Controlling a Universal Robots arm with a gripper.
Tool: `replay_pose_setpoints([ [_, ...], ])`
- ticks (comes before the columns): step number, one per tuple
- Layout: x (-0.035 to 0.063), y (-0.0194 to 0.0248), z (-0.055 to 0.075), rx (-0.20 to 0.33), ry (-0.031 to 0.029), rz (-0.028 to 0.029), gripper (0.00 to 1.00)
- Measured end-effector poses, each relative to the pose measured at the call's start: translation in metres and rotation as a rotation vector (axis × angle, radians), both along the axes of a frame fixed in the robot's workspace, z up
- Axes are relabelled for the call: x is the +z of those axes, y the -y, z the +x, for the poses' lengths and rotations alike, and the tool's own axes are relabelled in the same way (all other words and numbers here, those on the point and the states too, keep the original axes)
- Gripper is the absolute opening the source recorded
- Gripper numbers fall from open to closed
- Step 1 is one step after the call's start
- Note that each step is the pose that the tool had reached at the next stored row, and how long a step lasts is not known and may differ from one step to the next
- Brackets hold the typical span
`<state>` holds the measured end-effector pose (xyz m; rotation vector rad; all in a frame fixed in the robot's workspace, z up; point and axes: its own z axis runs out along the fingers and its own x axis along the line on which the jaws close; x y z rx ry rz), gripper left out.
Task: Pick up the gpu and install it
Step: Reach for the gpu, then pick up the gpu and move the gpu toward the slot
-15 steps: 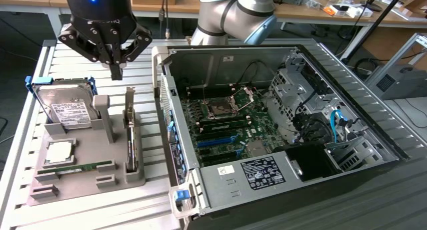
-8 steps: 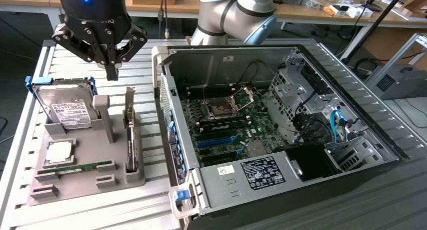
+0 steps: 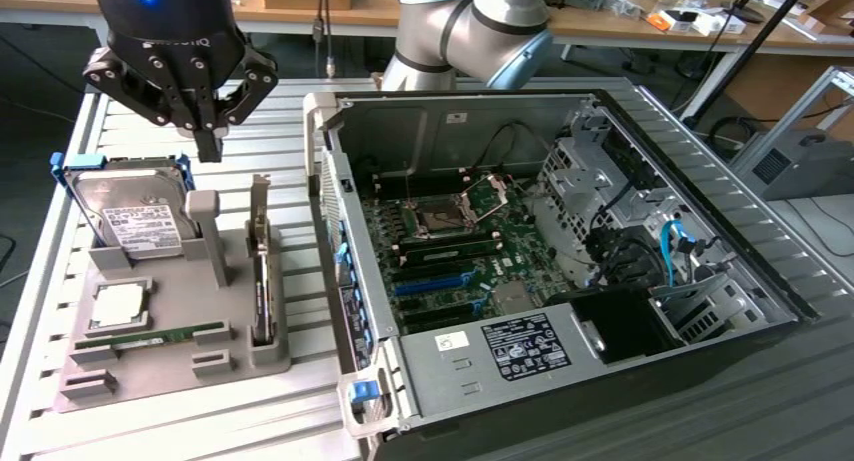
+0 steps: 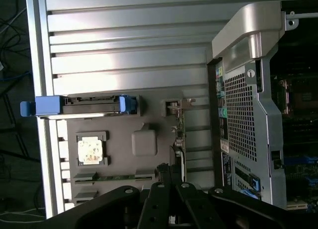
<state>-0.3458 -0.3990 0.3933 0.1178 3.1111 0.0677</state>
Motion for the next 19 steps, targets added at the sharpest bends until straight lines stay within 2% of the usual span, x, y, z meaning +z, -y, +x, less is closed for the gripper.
replay_pose_setpoints([
  [14,0.0,0.0,-0.0001,0.0,0.0,0.0,0.11],
  [15,0.0,0.0,-0.0001,0.0,0.0,0.0,0.17],
  [16,0.0,0.0,-0.0001,0.0,0.0,-0.0001,0.17],
  [17,0.0,0.0,-0.0001,0.0,0.0,0.0,0.23],
  [18,0.0,0.0,-0.0001,0.0,0.0,0.0,0.23],
  [19,0.0,0.0,-0.0001,0.0,0.0,0.0,0.29],
])
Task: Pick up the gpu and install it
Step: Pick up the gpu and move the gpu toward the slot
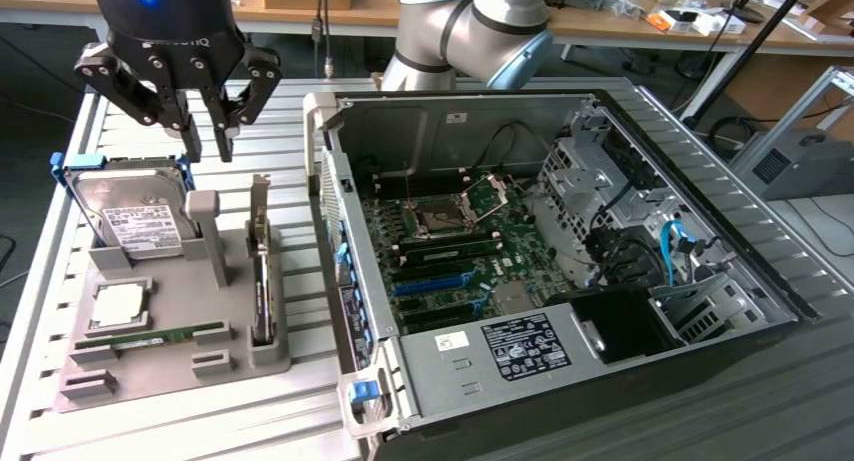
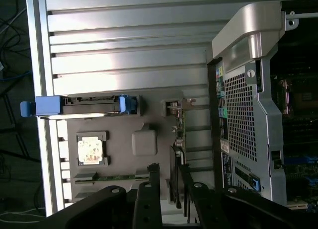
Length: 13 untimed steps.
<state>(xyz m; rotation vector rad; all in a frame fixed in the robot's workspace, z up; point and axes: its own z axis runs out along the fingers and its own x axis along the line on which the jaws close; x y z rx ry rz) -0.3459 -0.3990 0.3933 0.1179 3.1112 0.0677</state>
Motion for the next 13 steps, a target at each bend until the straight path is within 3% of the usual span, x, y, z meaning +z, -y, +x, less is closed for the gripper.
replay_pose_setpoints([
  [3,0.0,0.0,0.0,0.0,0.0,0.0,0.42],
  [13,-0.0012,0.0003,-0.0001,0.0,0.0001,0.0001,0.42],
])
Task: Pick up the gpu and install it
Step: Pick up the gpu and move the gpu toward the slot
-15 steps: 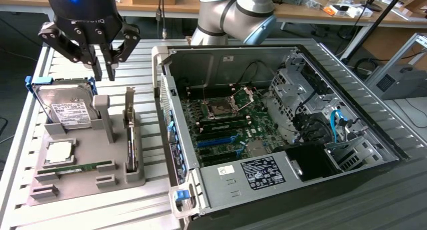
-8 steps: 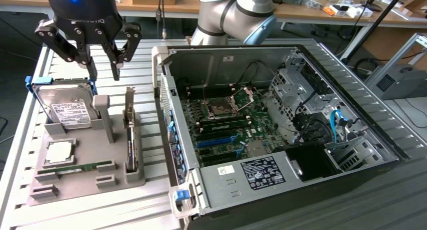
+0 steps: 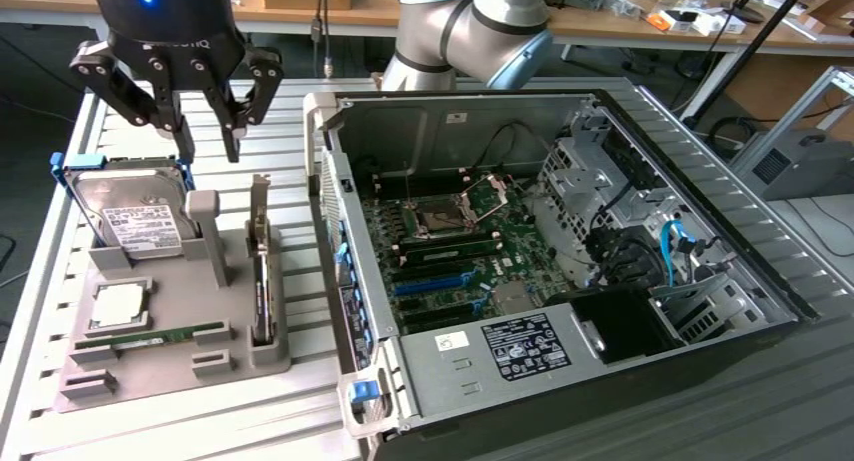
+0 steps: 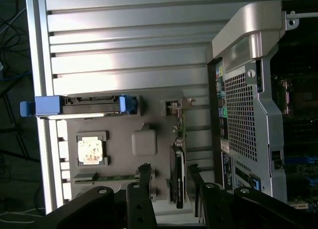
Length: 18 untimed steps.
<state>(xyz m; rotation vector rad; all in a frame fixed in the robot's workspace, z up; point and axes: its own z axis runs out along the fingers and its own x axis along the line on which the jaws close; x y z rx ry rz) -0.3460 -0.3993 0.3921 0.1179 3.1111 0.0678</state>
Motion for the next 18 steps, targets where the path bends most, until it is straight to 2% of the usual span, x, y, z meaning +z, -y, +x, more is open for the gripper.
replay_pose_setpoints([
  [12,-0.0036,0.0132,0.0,0.0,-0.0001,0.0,0.42],
  [18,-0.006,0.0171,0.0,0.0,-0.0001,-0.0001,0.42],
])
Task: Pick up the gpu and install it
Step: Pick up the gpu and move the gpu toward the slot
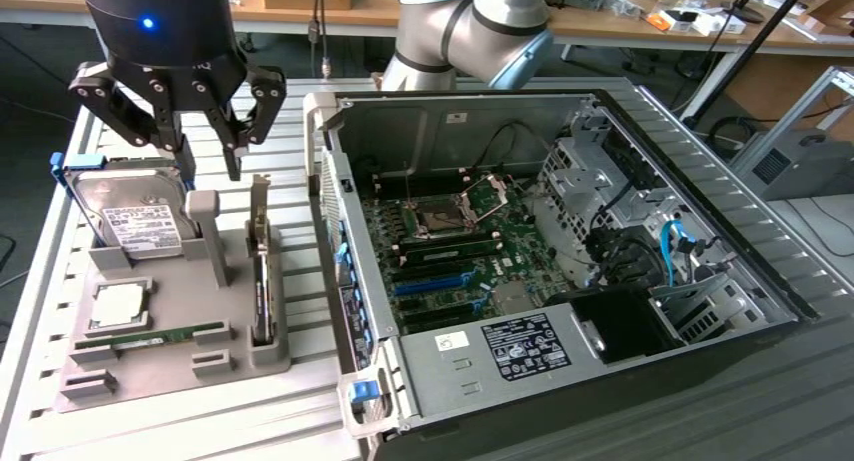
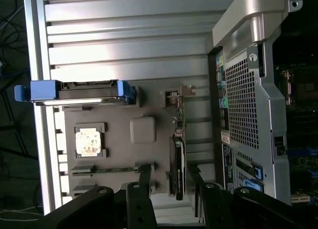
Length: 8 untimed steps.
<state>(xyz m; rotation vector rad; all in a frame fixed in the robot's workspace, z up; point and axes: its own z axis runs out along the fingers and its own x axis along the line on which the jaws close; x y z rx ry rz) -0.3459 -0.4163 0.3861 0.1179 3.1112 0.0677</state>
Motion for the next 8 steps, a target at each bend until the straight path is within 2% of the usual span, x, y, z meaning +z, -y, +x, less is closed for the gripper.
replay_pose_setpoints([
  [8,-0.0029,0.0042,0.0,0.0,0.0,0.0,0.42],
])
